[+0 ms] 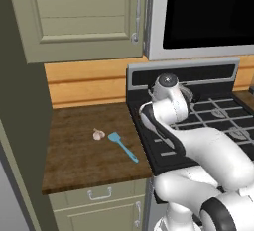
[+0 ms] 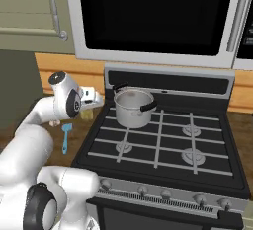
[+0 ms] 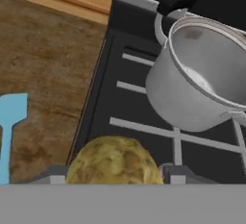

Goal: Put the potato and garlic in the pot. Retrieve the spatula and lightly stir the vegetables in the pot.

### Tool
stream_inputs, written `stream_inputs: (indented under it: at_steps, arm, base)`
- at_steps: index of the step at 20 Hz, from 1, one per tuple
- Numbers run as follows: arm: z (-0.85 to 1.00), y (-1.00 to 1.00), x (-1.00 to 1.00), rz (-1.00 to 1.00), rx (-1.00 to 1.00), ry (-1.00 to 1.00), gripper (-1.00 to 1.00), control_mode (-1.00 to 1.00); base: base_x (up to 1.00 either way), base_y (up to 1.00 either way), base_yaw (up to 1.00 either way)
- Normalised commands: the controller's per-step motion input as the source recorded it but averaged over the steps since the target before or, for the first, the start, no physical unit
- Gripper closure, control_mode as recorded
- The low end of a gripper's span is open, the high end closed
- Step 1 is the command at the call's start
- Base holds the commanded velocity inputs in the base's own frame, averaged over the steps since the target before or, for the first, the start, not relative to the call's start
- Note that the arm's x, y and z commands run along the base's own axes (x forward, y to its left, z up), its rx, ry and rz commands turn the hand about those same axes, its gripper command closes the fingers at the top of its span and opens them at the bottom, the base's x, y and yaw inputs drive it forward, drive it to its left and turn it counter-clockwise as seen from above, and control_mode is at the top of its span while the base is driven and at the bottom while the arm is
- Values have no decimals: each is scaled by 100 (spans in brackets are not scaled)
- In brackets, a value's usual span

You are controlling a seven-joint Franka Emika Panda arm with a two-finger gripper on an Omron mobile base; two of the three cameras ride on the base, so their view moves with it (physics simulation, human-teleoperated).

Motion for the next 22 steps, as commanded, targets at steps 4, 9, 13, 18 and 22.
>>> stream_inputs:
  at_steps: [4,9,13,18,22]
  arm:
    - [28,-72,63,-1,3,-11,100,-100]
    - [27,-59,30,-3,1,-15,100,-100]
    - [18,-36,1,-2,0,-21,100,-100]
    - [0,-27,44,-2,0,-13,100,-100]
    - [2,-24,56,-6,0,-6,100,-100]
  base:
    - [0,0,0]
    - [0,0,0]
    - [0,0,0]
    - [0,0,0]
    - [0,0,0]
